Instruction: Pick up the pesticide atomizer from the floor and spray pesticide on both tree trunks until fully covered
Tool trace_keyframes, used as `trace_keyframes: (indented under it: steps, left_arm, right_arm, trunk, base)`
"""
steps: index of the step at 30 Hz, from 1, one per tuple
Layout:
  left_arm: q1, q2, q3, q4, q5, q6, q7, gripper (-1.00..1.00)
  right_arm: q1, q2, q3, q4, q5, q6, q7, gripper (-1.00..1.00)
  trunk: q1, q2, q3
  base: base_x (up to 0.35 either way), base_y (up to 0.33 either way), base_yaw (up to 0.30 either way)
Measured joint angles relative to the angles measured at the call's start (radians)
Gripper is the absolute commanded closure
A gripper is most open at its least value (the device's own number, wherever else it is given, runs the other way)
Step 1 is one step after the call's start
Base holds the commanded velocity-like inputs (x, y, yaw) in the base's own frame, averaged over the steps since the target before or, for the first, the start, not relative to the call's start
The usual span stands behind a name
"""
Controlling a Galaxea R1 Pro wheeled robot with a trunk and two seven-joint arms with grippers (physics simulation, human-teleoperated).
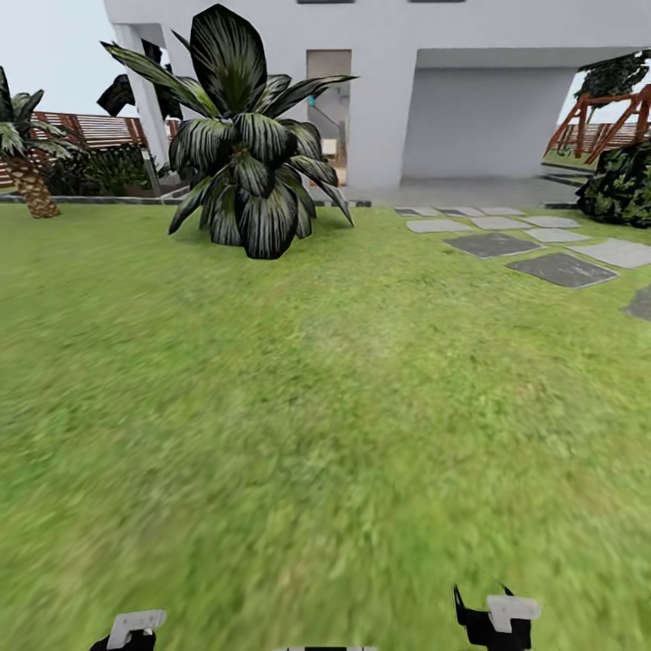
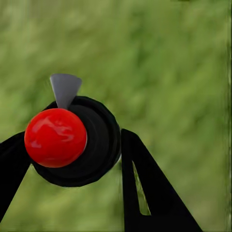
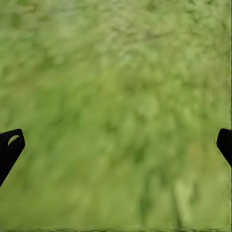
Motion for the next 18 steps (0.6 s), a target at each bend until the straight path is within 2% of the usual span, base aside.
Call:
trace_keyframes:
  steps: [18]
  left_arm:
    - [0.000, 0.001, 0.003, -0.001, 0.001, 0.000, 0.000, 1.00]
  right_arm:
    - [0.000, 0.002, 0.000, 0.001, 0.000, 0.000, 0.001, -1.00]
  trunk:
    - [0.000, 0.000, 0.000]
  base:
    - [0.000, 0.000, -0.300]
